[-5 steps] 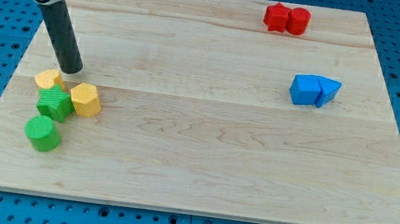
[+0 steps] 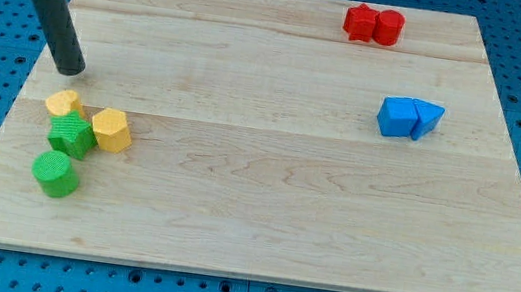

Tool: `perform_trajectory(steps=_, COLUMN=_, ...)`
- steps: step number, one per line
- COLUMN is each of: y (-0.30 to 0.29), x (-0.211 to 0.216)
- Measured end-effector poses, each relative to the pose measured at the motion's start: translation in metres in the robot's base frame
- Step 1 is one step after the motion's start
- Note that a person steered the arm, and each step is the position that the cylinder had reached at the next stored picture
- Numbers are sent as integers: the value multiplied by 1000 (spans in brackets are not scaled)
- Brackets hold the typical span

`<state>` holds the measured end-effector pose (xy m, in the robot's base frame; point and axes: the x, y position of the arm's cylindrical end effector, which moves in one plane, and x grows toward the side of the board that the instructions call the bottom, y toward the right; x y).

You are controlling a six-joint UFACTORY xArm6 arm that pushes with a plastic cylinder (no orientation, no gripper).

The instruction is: Separate the red circle from red star

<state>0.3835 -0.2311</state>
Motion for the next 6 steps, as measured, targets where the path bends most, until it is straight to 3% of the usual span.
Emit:
perform_trajectory(steps=3, y=223, x=-82)
perform_trajectory(steps=5, y=398, x=-89)
perform_trajectory(steps=6, y=440, x=-129)
